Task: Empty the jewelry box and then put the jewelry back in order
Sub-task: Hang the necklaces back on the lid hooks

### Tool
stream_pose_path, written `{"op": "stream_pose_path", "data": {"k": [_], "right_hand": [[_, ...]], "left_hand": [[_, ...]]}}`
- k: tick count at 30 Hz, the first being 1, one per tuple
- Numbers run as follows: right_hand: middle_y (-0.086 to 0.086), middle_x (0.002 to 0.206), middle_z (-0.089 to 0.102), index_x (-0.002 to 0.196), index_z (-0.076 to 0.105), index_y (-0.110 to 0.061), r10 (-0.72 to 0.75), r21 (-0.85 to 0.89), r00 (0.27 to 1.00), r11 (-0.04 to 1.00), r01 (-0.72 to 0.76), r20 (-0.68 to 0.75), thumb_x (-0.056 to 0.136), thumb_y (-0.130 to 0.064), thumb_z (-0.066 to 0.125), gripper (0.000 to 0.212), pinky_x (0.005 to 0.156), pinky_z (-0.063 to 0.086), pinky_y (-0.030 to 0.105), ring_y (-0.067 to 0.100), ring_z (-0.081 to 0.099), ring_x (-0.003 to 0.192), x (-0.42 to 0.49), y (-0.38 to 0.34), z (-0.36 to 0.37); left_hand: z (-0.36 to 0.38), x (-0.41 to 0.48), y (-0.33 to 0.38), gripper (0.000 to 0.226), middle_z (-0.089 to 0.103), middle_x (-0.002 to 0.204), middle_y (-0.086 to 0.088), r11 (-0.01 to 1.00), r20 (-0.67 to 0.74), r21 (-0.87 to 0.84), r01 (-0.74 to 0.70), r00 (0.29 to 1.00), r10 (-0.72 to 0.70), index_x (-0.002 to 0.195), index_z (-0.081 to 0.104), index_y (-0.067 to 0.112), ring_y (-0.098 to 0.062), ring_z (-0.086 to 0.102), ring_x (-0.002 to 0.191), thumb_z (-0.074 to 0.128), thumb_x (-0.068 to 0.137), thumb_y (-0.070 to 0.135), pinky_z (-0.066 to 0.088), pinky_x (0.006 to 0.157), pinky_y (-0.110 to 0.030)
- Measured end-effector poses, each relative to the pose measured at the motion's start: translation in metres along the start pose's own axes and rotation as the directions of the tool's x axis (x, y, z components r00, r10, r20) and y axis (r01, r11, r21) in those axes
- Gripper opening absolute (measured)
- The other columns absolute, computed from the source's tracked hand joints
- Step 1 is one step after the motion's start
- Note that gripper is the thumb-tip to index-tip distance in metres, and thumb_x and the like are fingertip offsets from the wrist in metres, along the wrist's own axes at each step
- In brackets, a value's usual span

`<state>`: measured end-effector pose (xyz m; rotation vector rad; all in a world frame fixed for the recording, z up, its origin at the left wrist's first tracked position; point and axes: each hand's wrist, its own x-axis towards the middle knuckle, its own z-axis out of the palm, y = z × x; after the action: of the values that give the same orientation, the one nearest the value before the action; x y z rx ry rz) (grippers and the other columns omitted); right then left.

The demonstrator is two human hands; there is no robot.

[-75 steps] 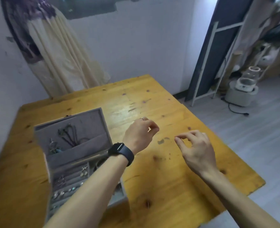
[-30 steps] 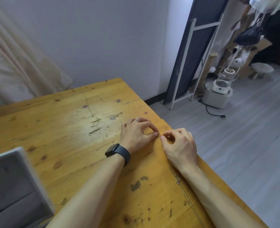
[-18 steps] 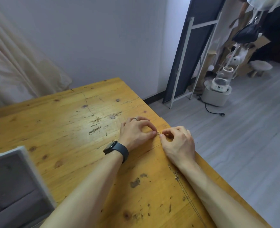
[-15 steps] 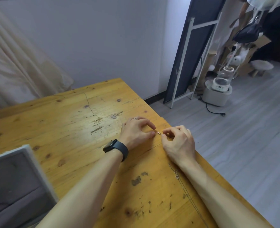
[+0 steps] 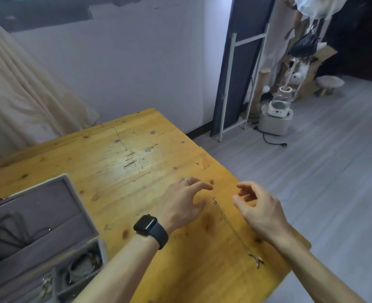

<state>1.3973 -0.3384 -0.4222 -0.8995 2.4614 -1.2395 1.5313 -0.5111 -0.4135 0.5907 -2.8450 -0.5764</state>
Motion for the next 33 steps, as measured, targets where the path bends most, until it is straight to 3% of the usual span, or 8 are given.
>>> {"op": "stream_pose_path", "data": {"k": [6,9,13,17,23,26,30,33], "right_hand": [[-0.019,0.095,0.060,0.110,0.067,-0.031,-0.088,-0.204,0.994,0.976,0.074,-0.058,0.084,-0.041,0.073,0.029,0.083,0.045,0.025,0.008,0.052,0.092,-0.099,0.032,-0.015],[-0.010,0.102,0.059,0.114,0.069,-0.026,-0.154,-0.282,0.985,0.951,0.127,-0.078,0.082,-0.046,0.075,0.038,0.084,0.047,0.028,0.015,0.050,0.094,-0.128,0.046,-0.009],[-0.003,0.102,0.059,0.109,0.075,-0.022,-0.203,-0.272,0.961,0.951,0.148,-0.187,0.082,-0.041,0.079,0.033,0.080,0.051,0.034,0.016,0.047,0.092,-0.137,0.052,0.004],[-0.003,0.102,0.060,0.107,0.077,-0.020,-0.182,-0.222,0.954,0.967,0.129,-0.239,0.087,-0.032,0.076,0.024,0.080,0.052,0.038,0.016,0.047,0.094,-0.142,0.055,0.010],[-0.005,0.096,0.061,0.091,0.071,-0.021,-0.171,-0.269,0.968,0.956,0.118,-0.184,0.089,-0.027,0.072,0.006,0.078,0.050,0.040,0.017,0.050,0.091,-0.141,0.049,0.008],[-0.008,0.095,0.063,0.091,0.067,-0.025,-0.170,-0.330,0.981,0.935,0.131,-0.092,0.092,-0.031,0.066,0.007,0.076,0.049,0.039,0.017,0.053,0.089,-0.136,0.042,0.001],[-0.017,0.085,0.063,0.094,0.061,-0.030,-0.125,-0.155,0.992,0.980,0.128,0.028,0.097,-0.034,0.059,0.006,0.072,0.047,0.029,0.008,0.056,0.083,-0.096,0.023,-0.008],[-0.019,0.085,0.067,0.092,0.067,-0.031,-0.106,0.025,0.991,0.994,0.105,0.081,0.095,-0.031,0.064,0.004,0.068,0.043,0.010,-0.005,0.060,0.084,-0.037,0.004,-0.003]], "left_hand": [[0.030,-0.016,0.021,0.053,0.037,0.157,0.010,0.940,0.061,0.315,-0.129,0.991,0.116,0.148,0.039,0.041,-0.017,0.036,0.141,0.046,0.099,0.021,0.034,0.109,-0.034],[0.033,-0.019,0.024,0.051,0.041,0.154,0.013,0.916,0.089,0.373,-0.150,0.988,0.125,0.148,0.044,0.032,-0.018,0.037,0.142,0.042,0.101,0.013,0.030,0.113,-0.033],[0.038,-0.025,0.028,0.032,0.068,0.125,0.006,0.916,-0.005,0.392,-0.085,0.996,0.095,0.122,0.068,0.024,-0.023,0.060,0.111,0.055,0.096,0.011,0.048,0.087,-0.034],[0.044,-0.034,0.034,0.013,0.071,0.095,-0.004,0.923,-0.117,0.386,0.007,0.992,0.041,0.099,0.071,0.015,-0.028,0.061,0.087,0.062,0.092,0.009,0.048,0.064,-0.035],[0.043,-0.041,0.030,0.018,0.062,0.104,-0.012,0.930,-0.118,0.365,-0.036,0.989,0.085,0.109,0.057,0.008,-0.031,0.056,0.094,0.041,0.103,0.013,0.045,0.078,-0.039],[0.033,-0.047,0.021,0.020,0.063,0.101,-0.009,0.937,-0.104,0.339,-0.081,0.987,0.123,0.115,0.055,0.009,-0.026,0.056,0.091,0.041,0.101,0.006,0.040,0.065,-0.029],[0.013,-0.052,-0.007,0.024,0.066,0.087,-0.008,0.922,-0.139,0.370,-0.116,0.974,0.179,0.108,0.060,0.006,-0.023,0.055,0.070,0.054,0.089,-0.007,0.043,0.046,-0.029],[-0.002,-0.043,-0.037,0.027,0.066,0.092,-0.006,0.928,-0.192,0.369,-0.045,0.974,0.124,0.112,0.064,0.009,-0.024,0.058,0.074,0.064,0.088,-0.003,0.051,0.049,-0.033]]}}
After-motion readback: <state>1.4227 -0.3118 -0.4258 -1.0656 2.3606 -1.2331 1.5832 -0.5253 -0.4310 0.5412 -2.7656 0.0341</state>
